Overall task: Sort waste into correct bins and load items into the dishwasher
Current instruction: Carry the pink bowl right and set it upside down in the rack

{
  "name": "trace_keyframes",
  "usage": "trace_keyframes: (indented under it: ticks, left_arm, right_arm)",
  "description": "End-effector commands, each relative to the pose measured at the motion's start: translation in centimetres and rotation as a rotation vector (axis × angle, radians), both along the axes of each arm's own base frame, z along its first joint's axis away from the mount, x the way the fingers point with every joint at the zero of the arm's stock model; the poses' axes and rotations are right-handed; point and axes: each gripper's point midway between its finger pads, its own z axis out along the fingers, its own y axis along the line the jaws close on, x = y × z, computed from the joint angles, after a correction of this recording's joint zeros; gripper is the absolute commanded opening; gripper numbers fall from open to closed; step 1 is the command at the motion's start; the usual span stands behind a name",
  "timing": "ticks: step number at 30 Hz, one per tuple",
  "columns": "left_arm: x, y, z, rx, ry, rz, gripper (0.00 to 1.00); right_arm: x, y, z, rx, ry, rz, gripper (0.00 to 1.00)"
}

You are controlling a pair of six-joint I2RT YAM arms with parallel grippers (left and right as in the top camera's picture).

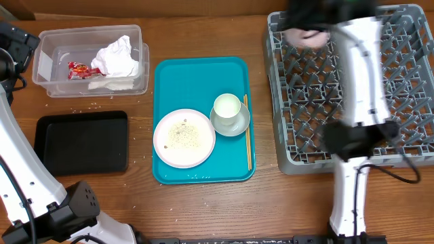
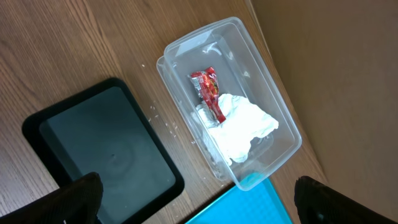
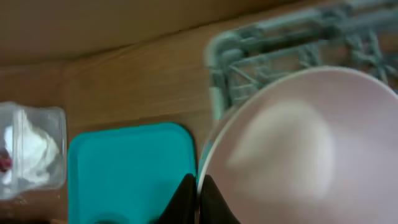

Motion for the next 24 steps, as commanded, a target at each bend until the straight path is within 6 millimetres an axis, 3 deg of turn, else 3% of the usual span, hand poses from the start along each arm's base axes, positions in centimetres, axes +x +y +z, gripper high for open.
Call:
trace_keyframes:
  ticks: [1,4,8,16,24]
  left_arm:
    - [0.1,0.2,-0.2,0.015,0.013,-0.006,1.00]
    - [0.1,0.2,-0.2,0.014,0.013,-0.006,1.00]
    - [0.1,0.2,-0.2,0.014,0.013,-0.006,1.00]
    - [0.1,0.2,-0.2,0.014,0.013,-0.006,1.00]
    - [0.1,0.2,-0.2,0.014,0.013,-0.006,1.00]
  right_arm:
    - [-1.3,-2.5,2.4,0.261,0.037,-0.018,0.04]
    - [-1.9,-5.2,3.4,0.385,0.037,-0.012,0.04]
    - [-2.4,-6.7,5.0,0.499,-0.009,0.054,0.04]
    - [-1.8,-5.3,7.7,0.660,-0.118,0.209,0.04]
    - [0.2,-4.6,3.3,0.871,0.020,0.207,0.04]
